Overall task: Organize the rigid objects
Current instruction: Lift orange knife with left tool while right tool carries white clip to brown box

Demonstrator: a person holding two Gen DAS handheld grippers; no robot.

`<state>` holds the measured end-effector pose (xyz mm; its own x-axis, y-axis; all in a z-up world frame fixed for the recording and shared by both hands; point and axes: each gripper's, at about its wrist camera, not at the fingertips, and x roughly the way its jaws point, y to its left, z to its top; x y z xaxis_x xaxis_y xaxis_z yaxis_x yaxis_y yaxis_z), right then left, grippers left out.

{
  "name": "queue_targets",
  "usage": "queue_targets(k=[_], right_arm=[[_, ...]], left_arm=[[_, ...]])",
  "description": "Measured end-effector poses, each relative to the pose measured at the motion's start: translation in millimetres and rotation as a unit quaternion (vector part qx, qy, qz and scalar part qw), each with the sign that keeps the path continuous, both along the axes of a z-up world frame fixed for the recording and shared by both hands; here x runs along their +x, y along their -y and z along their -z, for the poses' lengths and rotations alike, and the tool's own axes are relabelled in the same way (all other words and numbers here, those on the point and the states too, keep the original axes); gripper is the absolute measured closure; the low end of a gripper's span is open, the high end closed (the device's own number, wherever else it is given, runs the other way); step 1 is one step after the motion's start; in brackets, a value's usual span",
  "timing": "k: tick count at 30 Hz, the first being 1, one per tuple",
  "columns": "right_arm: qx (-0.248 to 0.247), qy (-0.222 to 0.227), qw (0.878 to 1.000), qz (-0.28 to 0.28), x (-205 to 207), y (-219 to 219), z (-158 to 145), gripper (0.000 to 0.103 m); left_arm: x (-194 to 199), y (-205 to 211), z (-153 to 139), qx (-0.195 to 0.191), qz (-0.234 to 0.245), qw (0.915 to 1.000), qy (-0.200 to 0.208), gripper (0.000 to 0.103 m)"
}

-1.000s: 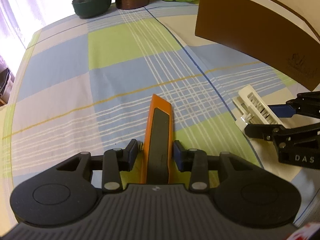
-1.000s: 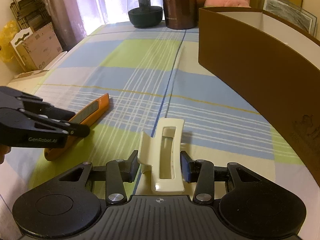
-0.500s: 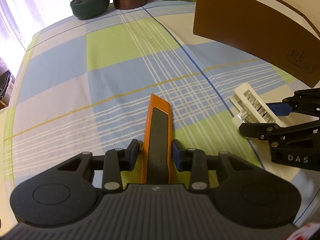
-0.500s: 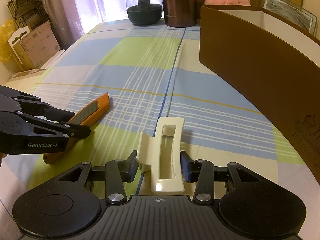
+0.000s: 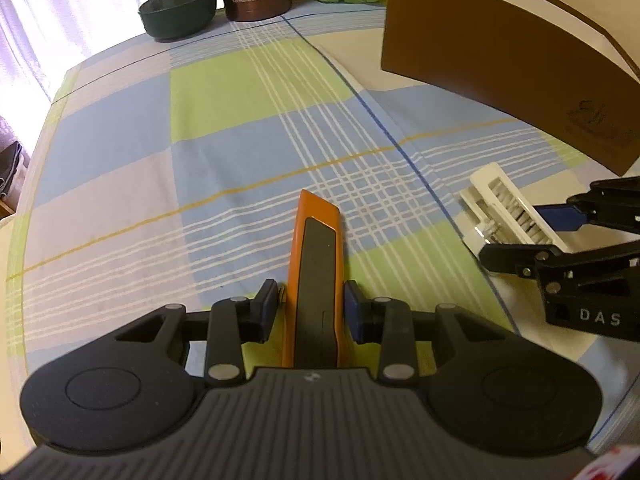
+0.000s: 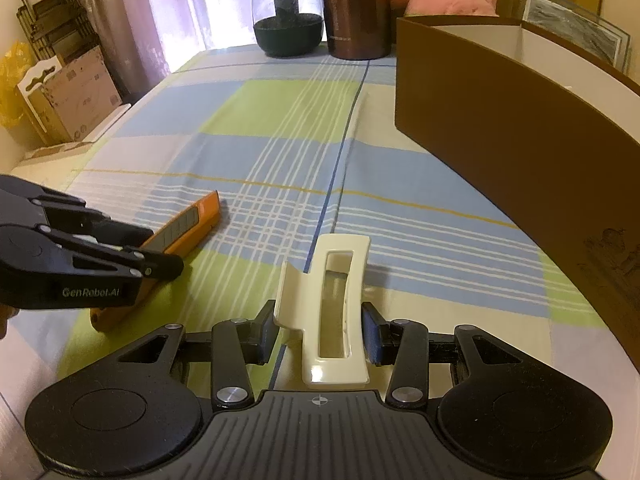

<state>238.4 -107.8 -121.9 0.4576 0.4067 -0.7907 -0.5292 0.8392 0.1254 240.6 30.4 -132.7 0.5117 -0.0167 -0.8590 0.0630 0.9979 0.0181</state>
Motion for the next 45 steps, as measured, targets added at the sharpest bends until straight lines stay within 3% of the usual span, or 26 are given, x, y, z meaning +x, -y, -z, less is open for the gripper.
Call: queue_targets(k=[16,27,45], right_arm=[[0.013,0.009,1.000,0.014,-7,11,-13,0.063],[0.026,0.022,0.999,0.029,-15,26,-32,0.063],[0.039,0.074,0.991,0.107,-16,87,-94,0.063]], left_arm=[[-7,18,-16,-0.013,0.025,0.9994,0.020,0.073],[-7,32,-43,-0.024,0.041,0.9980,0.042,0.073],[18,88,-99,-0.032,0.104,0.9892,0.099,0.073]])
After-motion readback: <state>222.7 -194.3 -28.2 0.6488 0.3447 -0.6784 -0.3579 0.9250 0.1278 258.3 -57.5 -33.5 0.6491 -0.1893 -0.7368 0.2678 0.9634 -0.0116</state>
